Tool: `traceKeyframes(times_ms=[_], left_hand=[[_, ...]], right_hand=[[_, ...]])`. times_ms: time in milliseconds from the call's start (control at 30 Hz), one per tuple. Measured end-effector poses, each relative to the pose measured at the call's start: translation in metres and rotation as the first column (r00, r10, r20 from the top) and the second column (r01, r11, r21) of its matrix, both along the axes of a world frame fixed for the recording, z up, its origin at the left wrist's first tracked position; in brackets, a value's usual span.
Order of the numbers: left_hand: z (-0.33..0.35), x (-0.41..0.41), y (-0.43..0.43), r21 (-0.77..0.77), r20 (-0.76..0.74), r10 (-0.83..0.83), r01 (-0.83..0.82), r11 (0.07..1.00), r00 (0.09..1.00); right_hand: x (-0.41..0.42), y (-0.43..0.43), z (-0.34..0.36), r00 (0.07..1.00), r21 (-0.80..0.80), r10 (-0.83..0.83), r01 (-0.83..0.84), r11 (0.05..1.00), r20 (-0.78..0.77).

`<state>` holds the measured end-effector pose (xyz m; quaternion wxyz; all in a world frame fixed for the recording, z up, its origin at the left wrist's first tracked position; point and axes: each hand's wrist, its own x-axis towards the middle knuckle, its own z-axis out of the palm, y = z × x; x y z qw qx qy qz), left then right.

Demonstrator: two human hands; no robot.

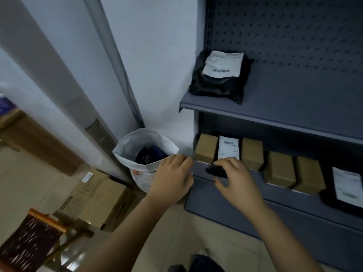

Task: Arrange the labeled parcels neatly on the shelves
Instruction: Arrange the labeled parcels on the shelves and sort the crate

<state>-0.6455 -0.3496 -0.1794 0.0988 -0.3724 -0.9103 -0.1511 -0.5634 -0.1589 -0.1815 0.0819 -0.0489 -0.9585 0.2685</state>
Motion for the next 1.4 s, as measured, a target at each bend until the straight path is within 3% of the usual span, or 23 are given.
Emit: traceKeyframes(times_ms=[167, 667, 900, 1067, 1233, 1400], left_hand=[[-0.021, -0.026, 0.030, -0.036, 0.051, -0.091, 0.093, 0.995, 0.995], [-0.163, -0.119, 0.053, -0.070, 0.330, -0.035, 0.062, 0.996, 0.943], [-0.225, -0.169, 0.071, 0.023, 0.398, -0.096, 0.095, 0.995, 0.912], [-0.250, -0.185, 0.086, 0.118, 0.467, -0.147, 0.103, 0.988, 0.872], [-0.257, -0.168, 0.074, 0.253, 0.520, -0.222, 0.100, 0.962, 0.825], [-0.256, -0.136, 0.043, 0.255, 0.504, -0.210, 0.087, 0.963, 0.838]], right_hand=[[-0.003, 0.022, -0.017, 0.993, -0.050, -0.115, 0.117, 0.992, 0.031], [-0.093, 0.028, -0.149, 0.923, -0.171, -0.331, 0.365, 0.915, 0.197], [-0.140, 0.031, -0.210, 0.902, -0.037, -0.418, 0.424, 0.905, 0.110], [-0.162, 0.041, -0.237, 0.891, 0.098, -0.433, 0.423, 0.901, 0.139], [-0.146, 0.029, -0.243, 0.898, -0.027, -0.429, 0.433, 0.901, 0.099], [-0.106, 0.002, -0.250, 0.893, -0.140, -0.447, 0.449, 0.882, 0.047]])
